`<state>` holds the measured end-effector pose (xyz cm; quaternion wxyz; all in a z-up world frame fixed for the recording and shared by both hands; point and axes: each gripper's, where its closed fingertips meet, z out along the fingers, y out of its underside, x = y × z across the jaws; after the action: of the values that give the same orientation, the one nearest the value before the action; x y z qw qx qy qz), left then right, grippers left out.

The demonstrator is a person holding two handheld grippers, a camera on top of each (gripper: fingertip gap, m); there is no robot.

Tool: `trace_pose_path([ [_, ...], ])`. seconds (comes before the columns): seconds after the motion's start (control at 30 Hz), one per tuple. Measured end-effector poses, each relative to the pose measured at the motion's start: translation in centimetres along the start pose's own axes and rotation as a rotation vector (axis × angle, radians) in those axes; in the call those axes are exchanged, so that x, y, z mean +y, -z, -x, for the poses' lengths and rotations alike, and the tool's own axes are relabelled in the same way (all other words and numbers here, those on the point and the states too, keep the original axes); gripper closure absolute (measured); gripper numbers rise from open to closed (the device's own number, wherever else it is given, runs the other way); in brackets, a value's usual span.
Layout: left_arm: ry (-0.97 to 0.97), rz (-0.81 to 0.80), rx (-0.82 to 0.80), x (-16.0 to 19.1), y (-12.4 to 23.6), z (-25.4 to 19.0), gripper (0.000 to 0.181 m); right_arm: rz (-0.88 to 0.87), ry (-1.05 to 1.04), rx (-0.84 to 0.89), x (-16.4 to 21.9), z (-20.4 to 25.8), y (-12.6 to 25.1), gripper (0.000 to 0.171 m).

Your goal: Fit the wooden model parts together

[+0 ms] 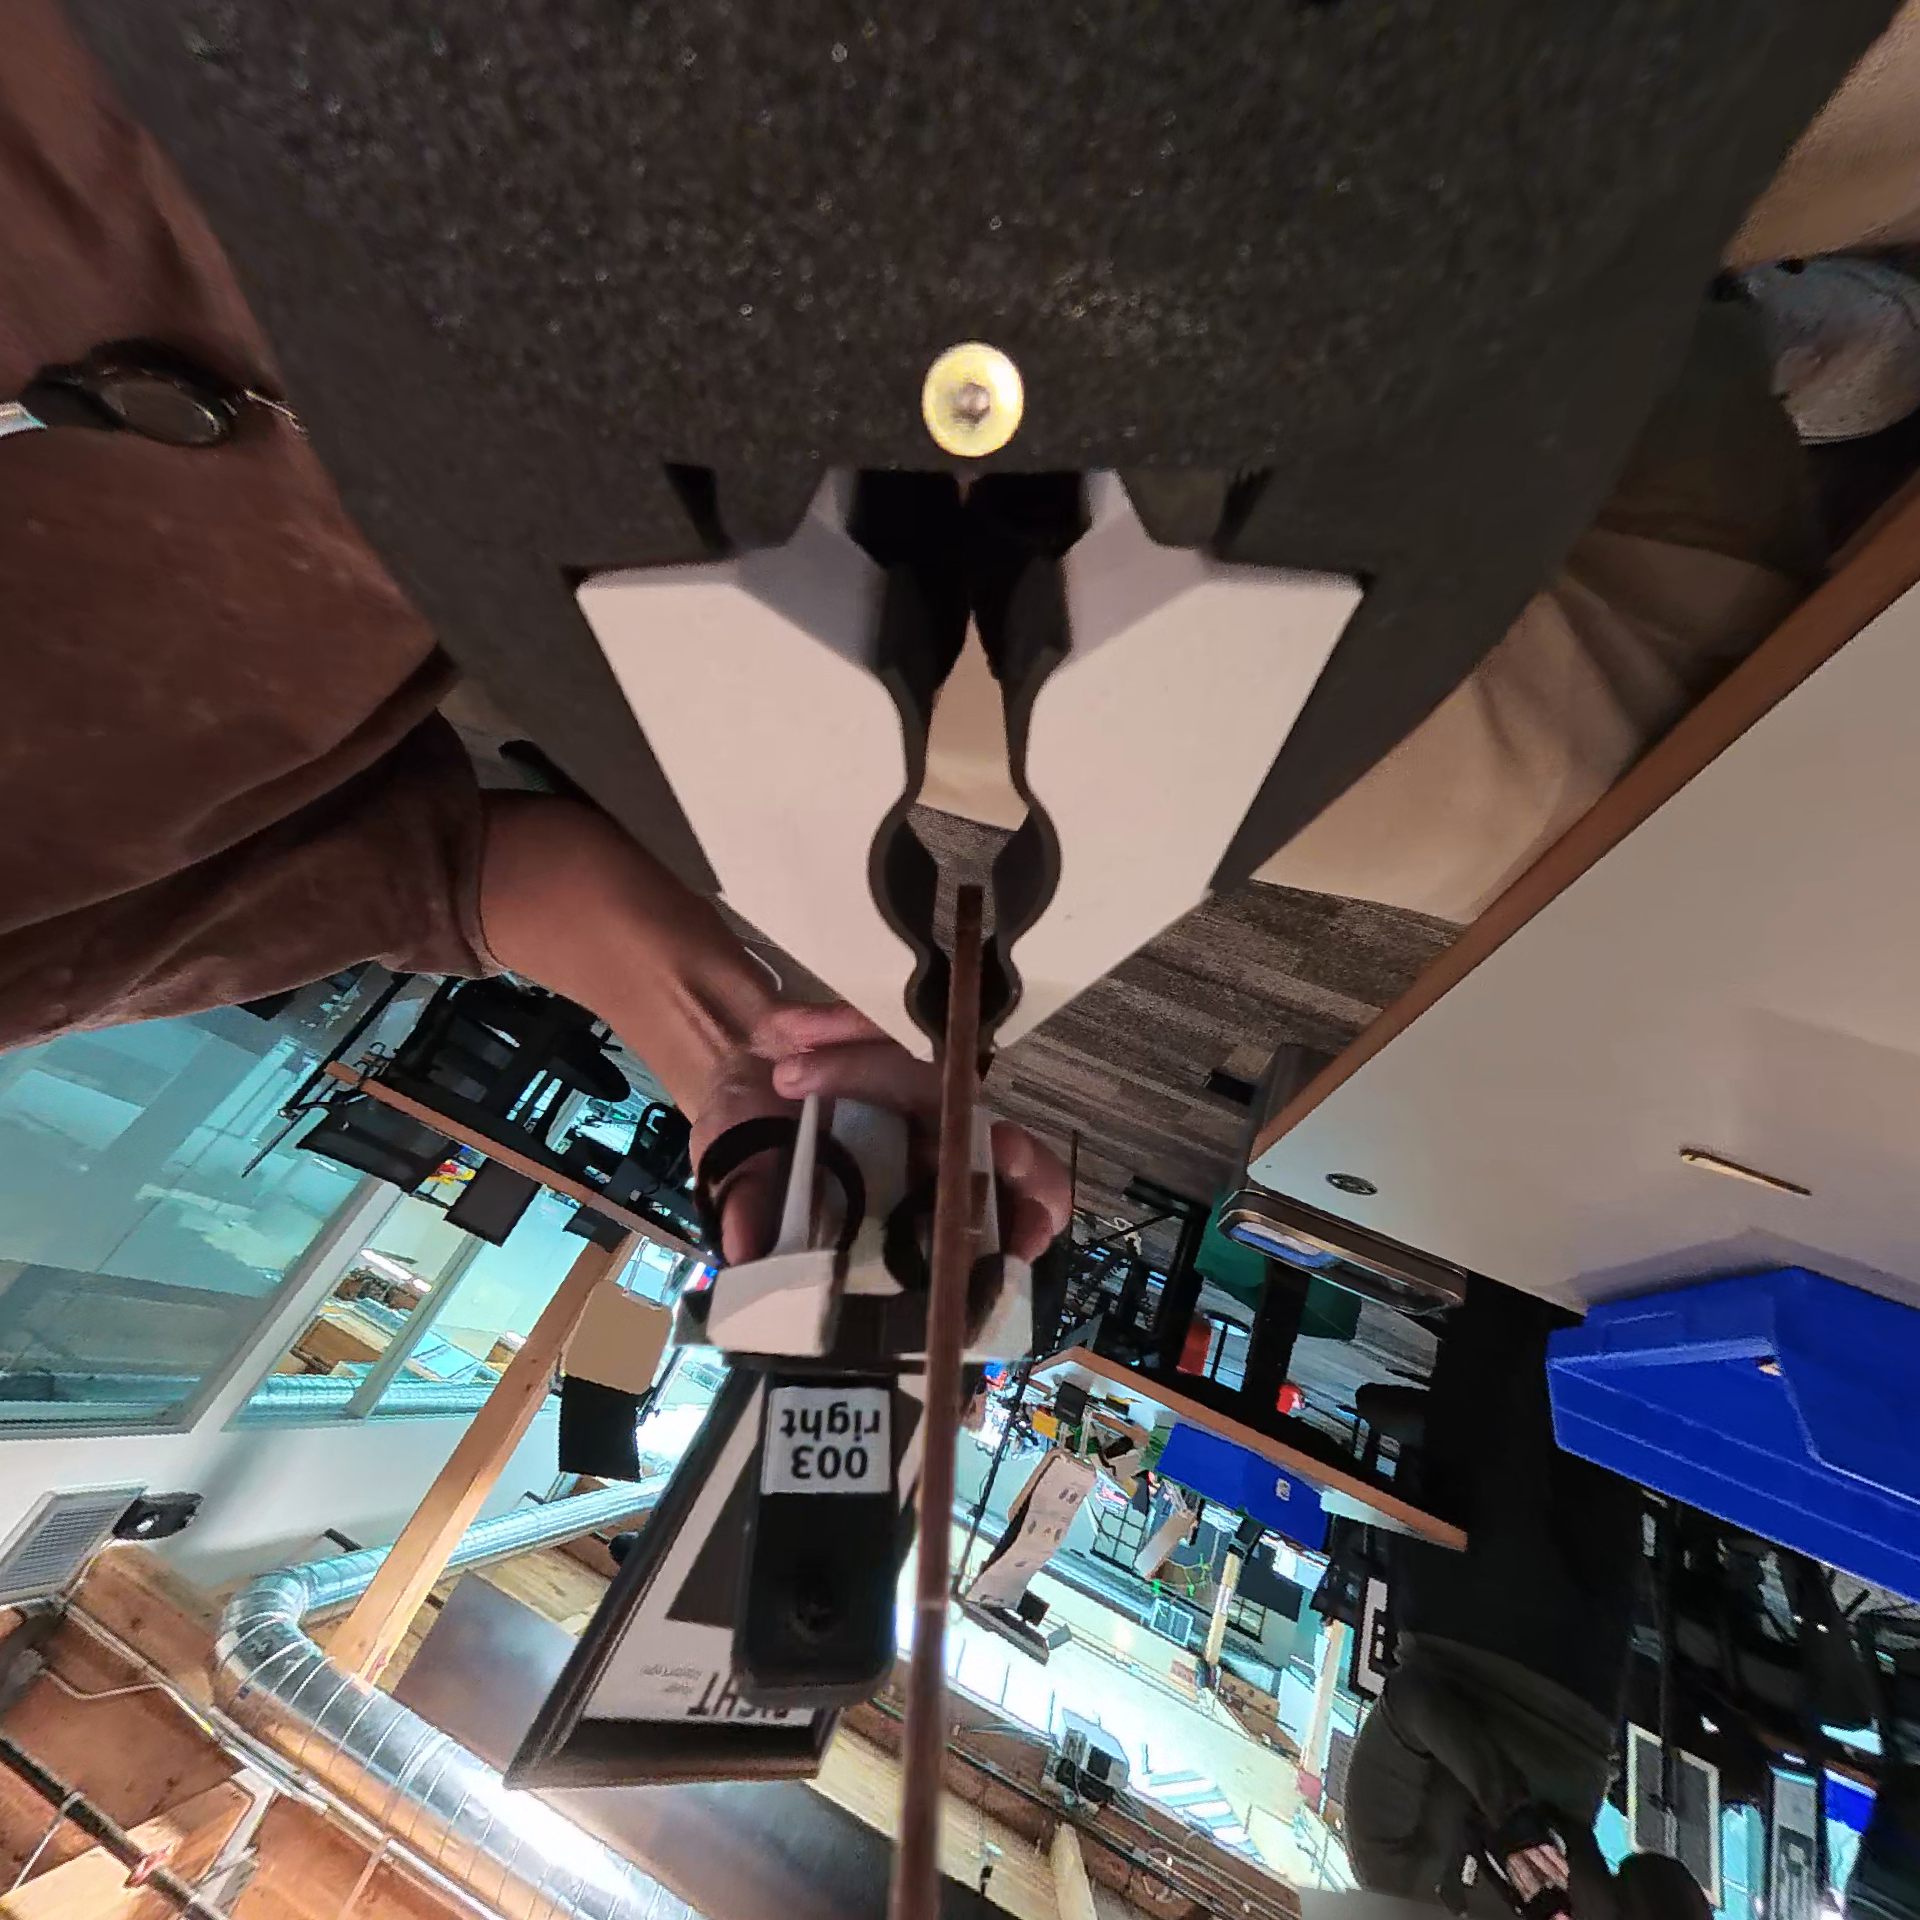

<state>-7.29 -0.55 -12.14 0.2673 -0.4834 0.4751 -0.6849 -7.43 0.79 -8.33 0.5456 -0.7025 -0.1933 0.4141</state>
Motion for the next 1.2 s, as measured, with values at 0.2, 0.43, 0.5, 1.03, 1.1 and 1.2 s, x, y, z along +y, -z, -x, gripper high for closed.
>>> trace_pose_path([
  [0.2,-0.021,0.02,-0.016,0.4,-0.3,-0.3,0.18,-0.066,-0.067,0.008,-0.5,-0.9,0.1,0.163],
  [0.43,-0.004,0.028,0.007,0.7,-0.6,-0.5,0.18,-0.106,-0.006,0.02,-0.9,-0.9,0.3,0.165],
  [0.5,-0.02,0.033,-0.011,0.7,-0.6,-0.3,0.178,-0.111,0.04,0.04,-0.9,-0.9,0.3,0.167],
  [1.03,-0.057,0.05,-0.112,-0.1,0.8,1.3,0.181,0.028,-0.01,0.028,2.5,-1.9,-1.0,0.159],
  [1.1,-0.019,0.042,-0.089,0.0,0.8,1.4,0.181,0.036,0.004,0.037,2.6,-2.1,-1.0,0.161],
  [1.2,-0.016,0.033,-0.1,0.1,0.8,1.9,0.181,0.028,0.021,0.079,2.7,-2.5,-1.0,0.165],
])
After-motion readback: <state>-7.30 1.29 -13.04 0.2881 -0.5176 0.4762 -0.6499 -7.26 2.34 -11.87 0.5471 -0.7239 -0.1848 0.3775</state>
